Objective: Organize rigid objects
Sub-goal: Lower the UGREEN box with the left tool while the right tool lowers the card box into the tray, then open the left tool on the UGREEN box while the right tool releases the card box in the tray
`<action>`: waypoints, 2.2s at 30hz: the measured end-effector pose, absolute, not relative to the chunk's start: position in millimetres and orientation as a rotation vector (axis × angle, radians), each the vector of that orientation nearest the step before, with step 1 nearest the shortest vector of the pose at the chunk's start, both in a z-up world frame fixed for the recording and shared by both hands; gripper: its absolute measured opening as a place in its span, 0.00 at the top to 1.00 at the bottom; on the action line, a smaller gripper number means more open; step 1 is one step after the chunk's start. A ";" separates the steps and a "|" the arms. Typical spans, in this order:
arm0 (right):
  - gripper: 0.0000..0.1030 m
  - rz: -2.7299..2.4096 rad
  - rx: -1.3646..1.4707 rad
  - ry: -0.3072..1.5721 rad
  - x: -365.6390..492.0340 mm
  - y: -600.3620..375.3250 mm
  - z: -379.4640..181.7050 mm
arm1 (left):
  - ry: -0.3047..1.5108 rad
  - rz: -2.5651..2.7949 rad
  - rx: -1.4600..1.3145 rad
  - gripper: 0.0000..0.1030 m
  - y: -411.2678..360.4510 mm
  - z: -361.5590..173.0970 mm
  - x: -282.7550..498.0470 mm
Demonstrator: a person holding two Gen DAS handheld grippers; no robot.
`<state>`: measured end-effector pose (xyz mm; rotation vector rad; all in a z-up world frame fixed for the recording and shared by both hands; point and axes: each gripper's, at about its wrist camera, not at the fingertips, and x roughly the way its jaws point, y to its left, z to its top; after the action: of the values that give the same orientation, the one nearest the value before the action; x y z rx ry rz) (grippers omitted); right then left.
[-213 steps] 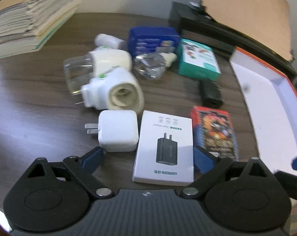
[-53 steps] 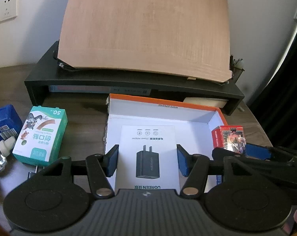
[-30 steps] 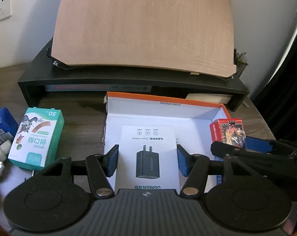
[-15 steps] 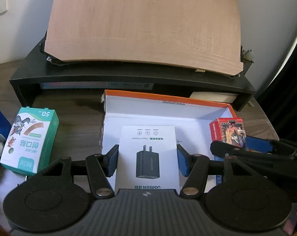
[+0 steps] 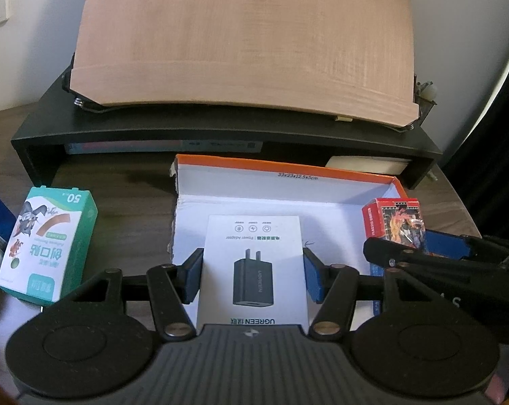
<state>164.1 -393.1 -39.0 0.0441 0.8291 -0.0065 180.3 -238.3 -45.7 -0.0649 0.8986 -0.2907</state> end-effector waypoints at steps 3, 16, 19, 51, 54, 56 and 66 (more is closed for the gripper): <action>0.31 -0.009 0.043 0.830 164.5 -393.3 -39.4 | 0.896 -0.292 -0.065 0.42 -238.0 -45.4 180.5; 0.31 -0.005 0.038 0.835 169.1 -390.7 -40.6 | 0.899 -0.281 -0.071 0.42 -237.1 -46.4 183.5; 0.31 -0.006 0.039 0.836 169.9 -390.6 -40.8 | 0.900 -0.282 -0.073 0.42 -237.4 -47.1 183.7; 0.31 -0.009 0.022 0.864 183.3 -386.1 -49.8 | 0.929 -0.280 -0.092 0.42 -234.1 -58.7 194.0; 0.31 -0.006 0.019 0.866 184.9 -385.9 -50.8 | 0.932 -0.278 -0.093 0.42 -233.7 -59.9 195.3; 0.31 -0.006 0.015 0.866 185.8 -385.7 -51.2 | 0.933 -0.276 -0.094 0.42 -233.6 -60.7 196.2; 0.31 -0.005 0.011 0.868 190.1 -385.9 -53.4 | 0.948 -0.273 -0.093 0.42 -234.7 -63.8 200.0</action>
<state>190.1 -385.9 -53.4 0.0110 0.8680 -0.0050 200.0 -234.7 -63.8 -0.0931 0.9483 -0.2734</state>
